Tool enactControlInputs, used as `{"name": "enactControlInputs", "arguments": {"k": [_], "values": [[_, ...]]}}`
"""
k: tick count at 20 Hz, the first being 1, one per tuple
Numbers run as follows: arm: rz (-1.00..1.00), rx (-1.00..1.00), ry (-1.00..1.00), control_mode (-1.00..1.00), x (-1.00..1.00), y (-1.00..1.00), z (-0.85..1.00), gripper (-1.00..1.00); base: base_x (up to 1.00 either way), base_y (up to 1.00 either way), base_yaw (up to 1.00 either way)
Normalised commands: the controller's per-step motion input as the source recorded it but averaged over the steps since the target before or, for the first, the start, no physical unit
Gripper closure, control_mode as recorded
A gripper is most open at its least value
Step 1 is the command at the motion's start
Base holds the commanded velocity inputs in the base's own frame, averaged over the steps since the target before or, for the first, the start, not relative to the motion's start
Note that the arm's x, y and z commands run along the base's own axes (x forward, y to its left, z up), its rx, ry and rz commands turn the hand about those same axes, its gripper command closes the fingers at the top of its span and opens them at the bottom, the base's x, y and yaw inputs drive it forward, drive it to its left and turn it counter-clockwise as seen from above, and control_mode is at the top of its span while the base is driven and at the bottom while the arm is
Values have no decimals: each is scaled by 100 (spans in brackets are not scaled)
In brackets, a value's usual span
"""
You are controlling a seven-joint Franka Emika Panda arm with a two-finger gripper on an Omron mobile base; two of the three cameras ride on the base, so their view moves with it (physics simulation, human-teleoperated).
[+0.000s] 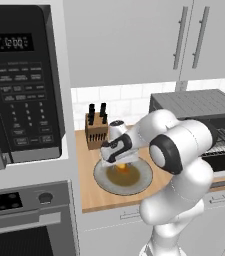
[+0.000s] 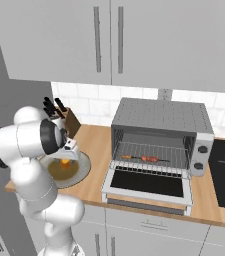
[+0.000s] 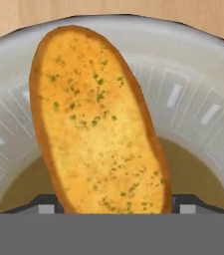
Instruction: Pick up the kebab skewer and baguette bread, and place them inside the toaster oven. Close the toaster oven door and start by setting the timer.
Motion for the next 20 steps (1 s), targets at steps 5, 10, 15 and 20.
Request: {"name": "enactControlInputs", "arguments": {"k": [5, 10, 15, 20], "values": [[0, 0, -11, -100, 0, -9, -12, 100, 0, 0, 0], [0, 1, 0, -100, -28, -59, 53, 100, 0, 0, 0], [0, 6, -3, -100, -84, -94, 82, 100, 0, 0, 0], [-3, 8, -4, -100, -96, -100, 80, 100, 0, 0, 0]]}}
